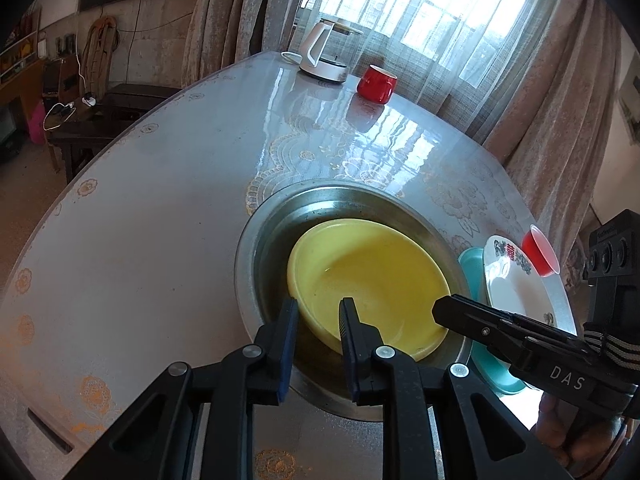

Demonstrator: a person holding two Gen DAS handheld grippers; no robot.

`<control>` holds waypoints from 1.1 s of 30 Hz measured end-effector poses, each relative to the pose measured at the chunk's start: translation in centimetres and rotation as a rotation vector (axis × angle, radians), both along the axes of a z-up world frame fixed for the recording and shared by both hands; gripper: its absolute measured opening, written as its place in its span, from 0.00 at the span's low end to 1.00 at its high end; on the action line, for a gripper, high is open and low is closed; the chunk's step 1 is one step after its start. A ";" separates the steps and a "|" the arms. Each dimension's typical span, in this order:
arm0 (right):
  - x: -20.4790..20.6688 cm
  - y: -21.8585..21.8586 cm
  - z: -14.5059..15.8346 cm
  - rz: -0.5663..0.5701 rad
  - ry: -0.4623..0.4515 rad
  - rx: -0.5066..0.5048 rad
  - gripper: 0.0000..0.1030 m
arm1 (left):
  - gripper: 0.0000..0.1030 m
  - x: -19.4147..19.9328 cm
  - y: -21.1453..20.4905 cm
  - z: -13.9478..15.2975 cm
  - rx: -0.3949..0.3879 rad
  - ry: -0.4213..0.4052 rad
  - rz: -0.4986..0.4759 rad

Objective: Organize plates and bowls
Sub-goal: 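Carry the yellow bowl over the steel basin and lower it inside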

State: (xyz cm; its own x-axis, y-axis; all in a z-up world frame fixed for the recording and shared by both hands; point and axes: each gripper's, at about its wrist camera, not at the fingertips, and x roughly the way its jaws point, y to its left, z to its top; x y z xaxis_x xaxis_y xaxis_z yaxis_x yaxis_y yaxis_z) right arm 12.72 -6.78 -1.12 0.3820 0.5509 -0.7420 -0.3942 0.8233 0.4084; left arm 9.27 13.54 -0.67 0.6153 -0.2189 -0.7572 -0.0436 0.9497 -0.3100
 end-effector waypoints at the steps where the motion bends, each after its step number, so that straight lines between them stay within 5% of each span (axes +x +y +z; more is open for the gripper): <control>1: -0.1 0.1 0.0 0.000 -0.006 -0.008 0.23 | 0.19 0.0 0.0 0.0 0.006 -0.003 0.003; 23: -0.8 1.2 0.1 0.053 -0.064 -0.065 0.26 | 0.19 -0.7 -1.0 0.2 0.162 -0.067 0.001; 33: -1.3 1.4 0.1 0.054 -0.085 -0.073 0.27 | 0.20 -0.7 -1.4 0.2 0.168 -0.071 0.000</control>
